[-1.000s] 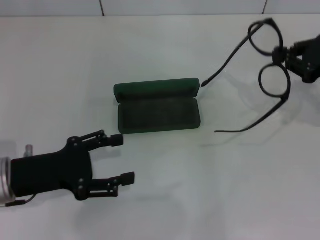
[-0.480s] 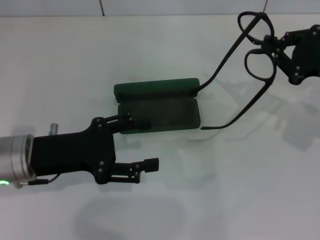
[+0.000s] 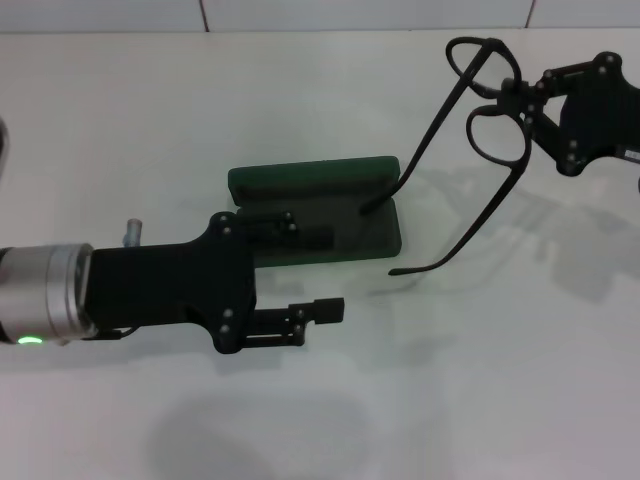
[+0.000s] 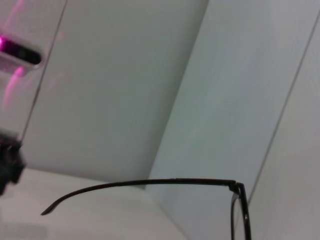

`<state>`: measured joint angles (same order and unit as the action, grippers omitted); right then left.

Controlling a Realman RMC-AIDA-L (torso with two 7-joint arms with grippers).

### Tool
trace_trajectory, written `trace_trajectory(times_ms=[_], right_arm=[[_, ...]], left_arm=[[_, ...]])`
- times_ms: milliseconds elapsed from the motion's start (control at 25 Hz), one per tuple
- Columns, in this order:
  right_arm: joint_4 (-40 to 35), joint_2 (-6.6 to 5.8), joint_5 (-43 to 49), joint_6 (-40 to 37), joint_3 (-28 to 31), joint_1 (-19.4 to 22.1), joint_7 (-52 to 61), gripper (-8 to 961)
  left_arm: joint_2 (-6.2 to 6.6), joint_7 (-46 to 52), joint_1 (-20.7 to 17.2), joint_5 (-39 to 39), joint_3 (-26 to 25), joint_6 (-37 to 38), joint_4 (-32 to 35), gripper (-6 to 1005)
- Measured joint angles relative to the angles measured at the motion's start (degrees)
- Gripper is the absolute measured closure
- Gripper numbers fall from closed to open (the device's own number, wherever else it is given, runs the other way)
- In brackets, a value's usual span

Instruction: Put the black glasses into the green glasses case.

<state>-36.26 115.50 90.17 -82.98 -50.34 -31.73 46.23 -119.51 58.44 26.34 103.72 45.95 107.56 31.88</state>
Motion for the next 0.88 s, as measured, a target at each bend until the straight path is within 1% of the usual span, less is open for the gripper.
trace_trajectory(times_ms=[120,320,560,720,880], right_arm=[[0.02,0.01,-1.99,0.55,0.58,-0.09,0.46,915],[1.23,0.0,-7.63,1.78,0.57,-0.58,1.94,915],[6.18,0.26,-10.75,-1.56,-0.07,-3.76,3.69,915],[12.32,0.38,-10.83,-5.52,-0.14,-7.16,5.17,915],[16.88,0.7,-10.86,-8.44,-0.19,-9.65,5.18,915]], left_arm=[[0.06,-0.04,0.79,0.95,0.25,-0.99,-1.59,281],[-0.08,-1.46,1.3,4.5,0.68,-7.64,-6.25,519],[-0.23,-4.46,2.23,4.39,0.76,-9.37,-11.2,728],[-0.29,-6.38,3.57,4.25,1.24,-10.79,-14.55,809],[-0.51,-6.99,4.36,3.88,1.43,-11.14,-16.0,890]])
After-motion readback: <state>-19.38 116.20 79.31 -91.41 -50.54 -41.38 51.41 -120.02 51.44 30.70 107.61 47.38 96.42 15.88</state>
